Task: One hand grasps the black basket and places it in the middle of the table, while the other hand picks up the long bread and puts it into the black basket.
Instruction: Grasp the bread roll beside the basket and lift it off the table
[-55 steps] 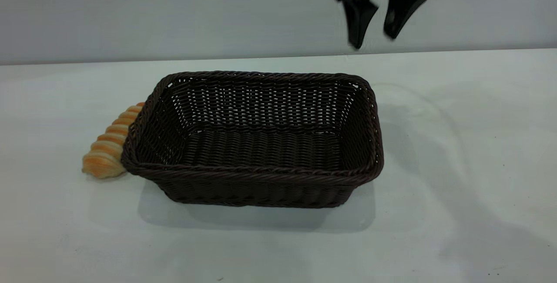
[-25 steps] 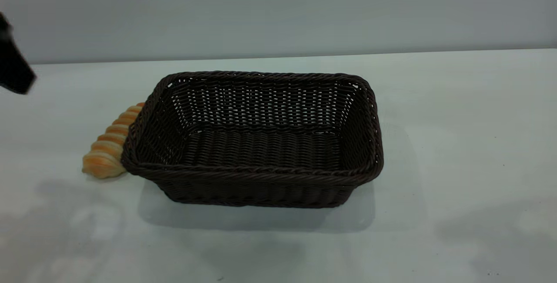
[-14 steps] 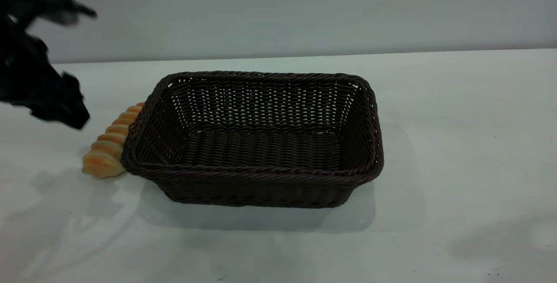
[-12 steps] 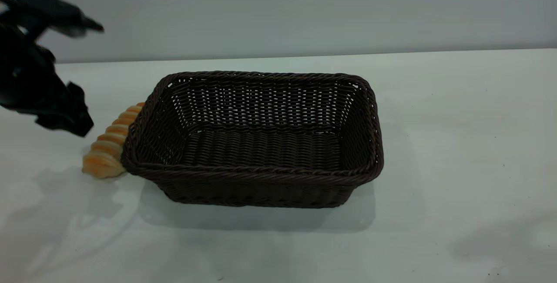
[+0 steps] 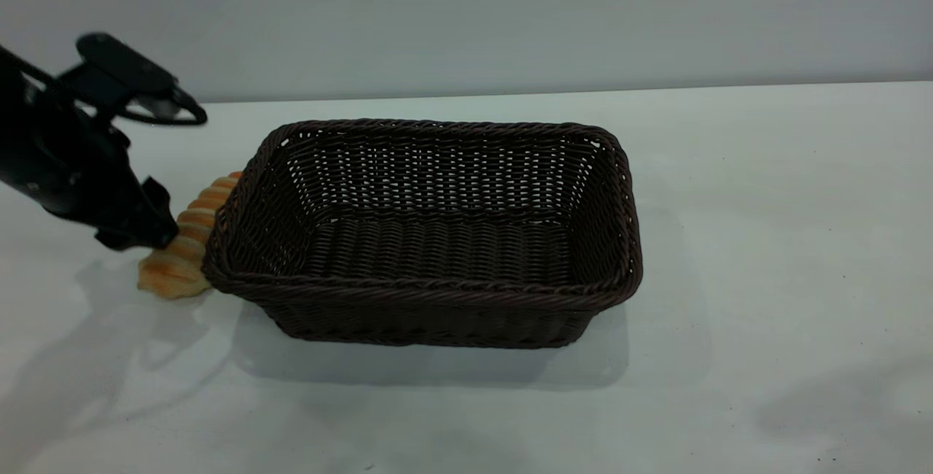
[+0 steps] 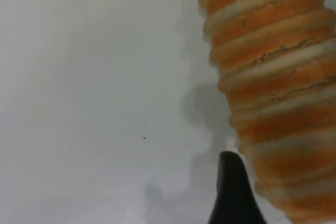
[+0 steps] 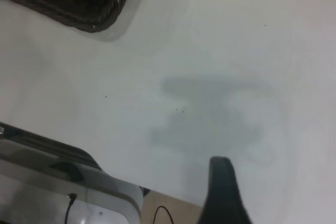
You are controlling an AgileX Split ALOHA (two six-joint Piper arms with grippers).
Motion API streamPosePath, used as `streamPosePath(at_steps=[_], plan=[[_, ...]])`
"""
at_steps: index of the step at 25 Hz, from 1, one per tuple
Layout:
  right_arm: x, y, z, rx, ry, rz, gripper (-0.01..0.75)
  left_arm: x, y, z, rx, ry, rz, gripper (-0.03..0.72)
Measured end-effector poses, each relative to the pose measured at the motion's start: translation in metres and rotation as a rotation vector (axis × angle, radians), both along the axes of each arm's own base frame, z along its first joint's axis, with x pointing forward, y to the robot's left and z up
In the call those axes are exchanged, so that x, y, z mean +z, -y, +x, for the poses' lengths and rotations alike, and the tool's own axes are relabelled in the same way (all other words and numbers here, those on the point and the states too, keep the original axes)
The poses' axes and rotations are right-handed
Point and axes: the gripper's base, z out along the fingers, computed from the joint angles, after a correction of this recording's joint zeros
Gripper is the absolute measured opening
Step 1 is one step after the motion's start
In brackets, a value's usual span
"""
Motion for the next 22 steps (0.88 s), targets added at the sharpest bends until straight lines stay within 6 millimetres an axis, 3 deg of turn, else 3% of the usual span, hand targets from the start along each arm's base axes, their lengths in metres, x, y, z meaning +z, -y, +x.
streamPosePath(at_steps=[9,13,19,22], plan=[[0.000,0.000,0.000,-0.002,-0.001,0.004,0.554,-0.034,0.004,0.002,-0.054,-0.003,0.034,0.461],[0.000,0.000,0.000,-0.008,-0.003,0.008,0.554,-0.043,0.003,0.001,-0.015,-0.009,0.015,0.347],[0.000,-0.001,0.000,-0.008,-0.003,0.010,0.554,-0.047,0.005,0.002,0.024,-0.019,-0.009,0.101],[0.000,-0.001,0.000,-0.008,-0.003,0.010,0.554,-0.041,0.005,0.002,0.077,-0.018,-0.033,0.059]])
